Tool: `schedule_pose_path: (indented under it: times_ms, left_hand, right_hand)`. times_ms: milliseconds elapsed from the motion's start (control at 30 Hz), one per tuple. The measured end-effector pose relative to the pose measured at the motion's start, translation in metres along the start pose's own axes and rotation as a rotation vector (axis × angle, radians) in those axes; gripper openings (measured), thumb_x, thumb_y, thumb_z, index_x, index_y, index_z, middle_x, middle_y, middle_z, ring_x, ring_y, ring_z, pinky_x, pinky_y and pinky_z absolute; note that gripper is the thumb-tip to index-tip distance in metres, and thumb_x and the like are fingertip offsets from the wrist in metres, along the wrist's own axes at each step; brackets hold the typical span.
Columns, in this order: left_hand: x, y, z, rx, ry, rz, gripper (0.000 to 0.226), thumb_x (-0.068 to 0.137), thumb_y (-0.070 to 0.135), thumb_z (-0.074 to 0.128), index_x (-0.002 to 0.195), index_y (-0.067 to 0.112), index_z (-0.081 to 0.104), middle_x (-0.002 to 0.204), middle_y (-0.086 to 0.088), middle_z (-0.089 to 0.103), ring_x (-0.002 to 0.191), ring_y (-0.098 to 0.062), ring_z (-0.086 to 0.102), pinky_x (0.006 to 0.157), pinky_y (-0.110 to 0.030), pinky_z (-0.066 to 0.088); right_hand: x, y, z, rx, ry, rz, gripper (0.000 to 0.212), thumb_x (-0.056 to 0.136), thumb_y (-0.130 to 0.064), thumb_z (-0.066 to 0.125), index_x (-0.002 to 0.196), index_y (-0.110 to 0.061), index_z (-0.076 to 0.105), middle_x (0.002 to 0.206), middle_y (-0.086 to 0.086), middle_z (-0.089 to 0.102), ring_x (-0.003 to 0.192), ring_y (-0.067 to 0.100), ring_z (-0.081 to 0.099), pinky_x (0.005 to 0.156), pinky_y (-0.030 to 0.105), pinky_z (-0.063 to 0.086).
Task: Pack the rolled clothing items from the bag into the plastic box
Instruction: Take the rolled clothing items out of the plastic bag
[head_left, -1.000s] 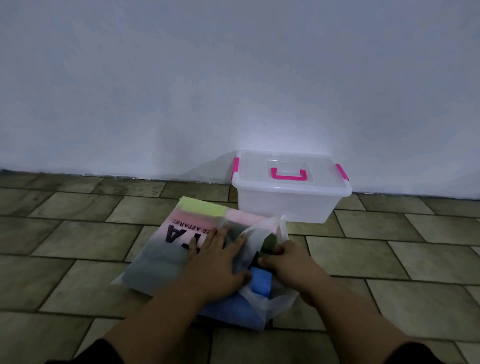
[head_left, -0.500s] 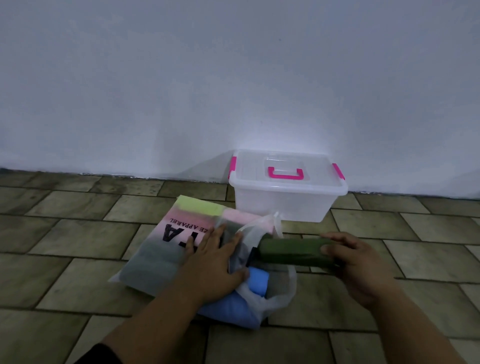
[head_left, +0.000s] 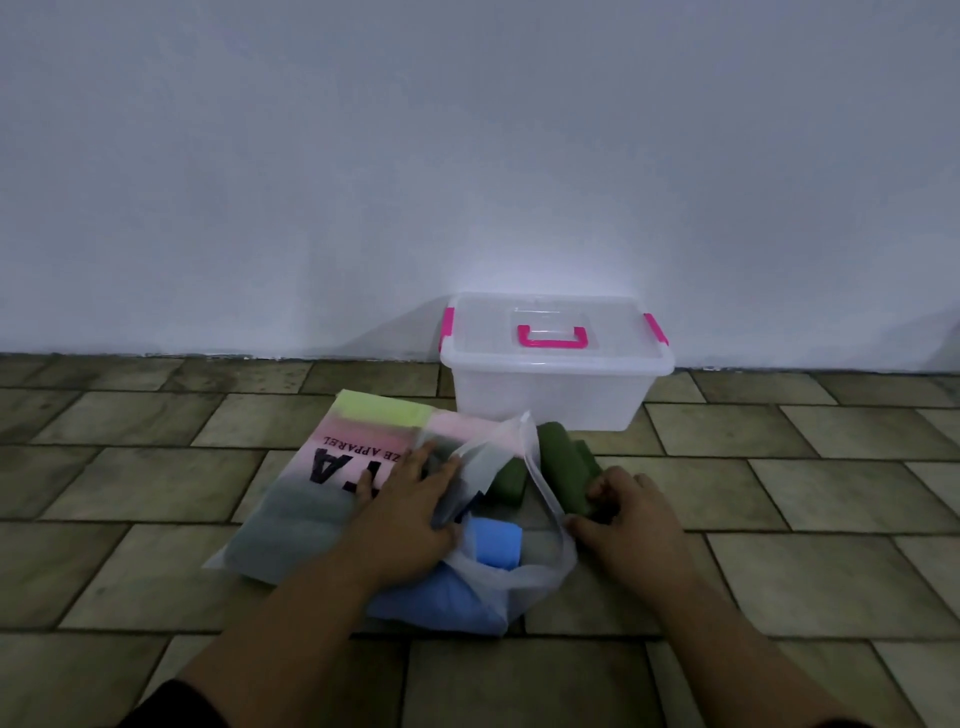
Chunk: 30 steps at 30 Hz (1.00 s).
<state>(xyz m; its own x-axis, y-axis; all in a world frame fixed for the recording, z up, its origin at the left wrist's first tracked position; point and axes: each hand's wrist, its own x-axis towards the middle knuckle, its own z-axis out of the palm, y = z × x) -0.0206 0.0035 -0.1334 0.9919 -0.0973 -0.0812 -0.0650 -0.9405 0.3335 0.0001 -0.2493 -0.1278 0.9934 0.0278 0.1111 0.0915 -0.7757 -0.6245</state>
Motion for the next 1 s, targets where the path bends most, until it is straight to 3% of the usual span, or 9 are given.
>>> schedule_pose_path:
  times_ms: [100,167,267,333,400,567,733,833,1000]
  left_hand:
    - [0.000,0.000,0.002,0.021,0.017,0.002,0.078,0.087,0.050,0.048,0.149,0.039,0.003,0.159,0.009,-0.007,0.146,-0.015,-0.004,0.113,-0.053,-0.008]
    - [0.001,0.001,0.003,0.031,0.018,0.003,0.079,0.086,0.053,0.048,0.149,0.039,0.003,0.159,0.008,-0.007,0.146,-0.016,-0.005,0.113,-0.053,-0.008]
    - [0.000,0.001,0.005,0.045,0.013,0.004,0.080,0.086,0.057,0.046,0.149,0.038,0.001,0.159,0.006,-0.009,0.146,-0.017,-0.007,0.112,-0.054,-0.010]
    - [-0.001,0.000,0.006,0.045,0.015,0.004,0.079,0.085,0.057,0.044,0.149,0.039,0.002,0.160,0.006,-0.009,0.146,-0.016,-0.007,0.112,-0.053,-0.011]
    - [-0.001,-0.001,0.006,0.022,0.013,0.004,0.079,0.083,0.058,0.042,0.149,0.039,0.003,0.160,0.007,-0.009,0.146,-0.015,-0.007,0.112,-0.053,-0.012]
    - [0.001,-0.005,0.009,0.018,0.043,0.007,0.081,0.078,0.060,0.036,0.149,0.041,0.002,0.159,0.009,-0.006,0.146,-0.014,-0.005,0.112,-0.052,-0.012]
    - [0.001,-0.003,0.013,0.042,0.055,0.005,0.079,0.082,0.052,0.042,0.149,0.041,0.000,0.159,0.012,-0.007,0.145,-0.012,-0.007,0.112,-0.052,-0.010]
    - [0.001,-0.002,0.012,0.049,0.056,-0.002,0.078,0.084,0.050,0.043,0.149,0.040,0.001,0.159,0.012,-0.006,0.145,-0.012,-0.007,0.112,-0.051,-0.011]
    - [-0.002,0.002,0.012,0.044,0.073,-0.027,0.076,0.084,0.053,0.042,0.149,0.039,0.005,0.159,0.010,-0.006,0.146,-0.014,-0.004,0.114,-0.054,-0.008]
  right_hand:
    - [0.001,-0.017,-0.008,-0.048,0.004,-0.166,0.029,0.068,-0.041,0.076,0.087,-0.032,0.057,0.085,-0.012,0.051,0.076,0.007,0.051,0.063,0.024,0.042]
    - [-0.002,-0.037,-0.002,0.011,-0.260,-0.182,0.027,0.072,-0.044,0.073,0.093,-0.038,0.058,0.087,-0.016,0.058,0.077,0.001,0.055,0.064,0.020,0.045]
    - [0.001,-0.052,0.013,-0.087,-0.605,-0.179,0.044,0.077,-0.041,0.071,0.117,-0.033,0.055,0.114,-0.008,0.063,0.098,0.009,0.059,0.085,0.029,0.051]
    - [0.004,-0.054,0.016,-0.035,-0.633,-0.172,0.047,0.077,-0.035,0.074,0.119,-0.030,0.056,0.118,-0.005,0.062,0.103,0.012,0.059,0.091,0.030,0.050]
    - [0.003,-0.051,0.014,0.118,-0.628,-0.134,0.038,0.074,-0.027,0.077,0.108,-0.032,0.060,0.108,-0.008,0.064,0.094,0.009,0.061,0.083,0.026,0.053]
    - [0.004,-0.016,-0.030,0.436,-0.382,-0.028,0.030,0.073,-0.014,0.074,0.087,-0.040,0.068,0.098,-0.004,0.064,0.082,0.014,0.066,0.060,0.018,0.053]
    - [0.012,0.041,-0.066,0.885,0.070,0.250,0.025,0.078,0.002,0.066,0.084,-0.022,0.064,0.102,0.016,0.062,0.076,0.029,0.065,0.061,0.038,0.055]
    - [0.018,0.050,-0.045,0.619,0.267,0.346,0.025,0.076,-0.010,0.074,0.092,-0.023,0.060,0.101,0.012,0.062,0.075,0.022,0.063,0.058,0.032,0.052]
    - [0.013,0.032,-0.002,0.298,0.109,0.172,0.034,0.072,-0.023,0.080,0.092,-0.033,0.054,0.100,0.000,0.055,0.078,0.005,0.054,0.055,0.017,0.039]
